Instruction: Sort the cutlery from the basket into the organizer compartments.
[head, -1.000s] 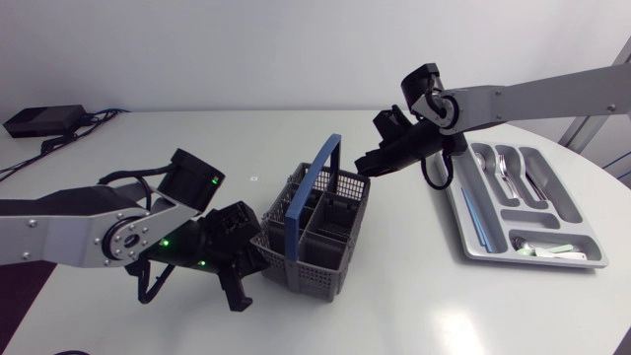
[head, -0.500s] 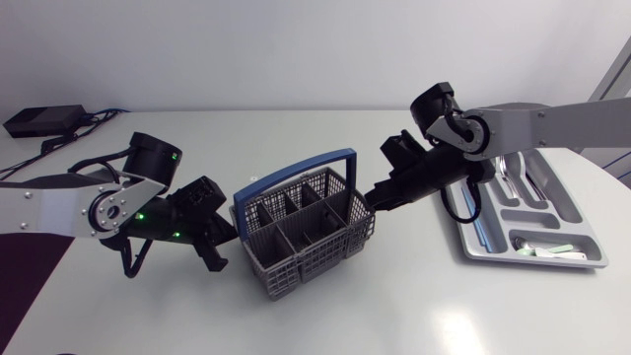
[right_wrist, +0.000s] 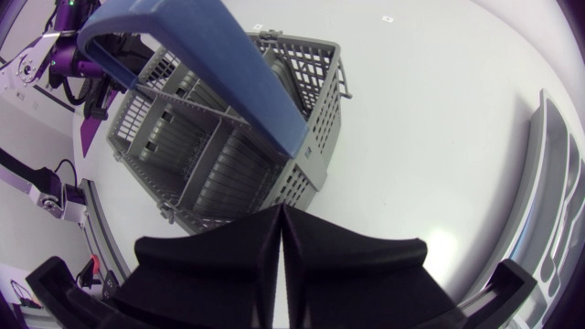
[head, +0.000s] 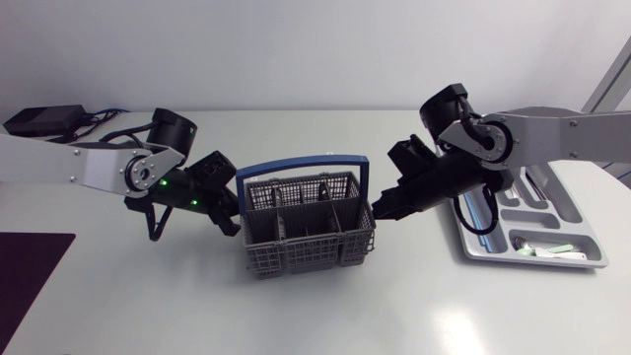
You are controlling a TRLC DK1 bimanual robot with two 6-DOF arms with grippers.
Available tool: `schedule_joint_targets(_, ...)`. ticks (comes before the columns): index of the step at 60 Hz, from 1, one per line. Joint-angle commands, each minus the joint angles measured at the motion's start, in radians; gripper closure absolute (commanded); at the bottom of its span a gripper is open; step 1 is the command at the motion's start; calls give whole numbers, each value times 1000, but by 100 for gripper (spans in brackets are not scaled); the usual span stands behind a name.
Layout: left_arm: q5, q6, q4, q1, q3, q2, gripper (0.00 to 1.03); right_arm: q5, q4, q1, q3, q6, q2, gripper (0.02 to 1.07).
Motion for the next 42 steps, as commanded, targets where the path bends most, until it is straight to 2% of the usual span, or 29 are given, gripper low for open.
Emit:
schedule_joint_targets(1, 31, 6, 12, -1, 76, 40, 100, -15, 2, 21, 25, 29, 22, 101)
schedule_joint_targets(13, 36, 0, 12, 8, 145, 101, 100, 6, 28, 38, 69, 43, 71, 101)
schedule_joint_targets(42, 37, -2, 12, 5, 166, 135, 100, 40, 58, 33, 105, 58, 114, 101)
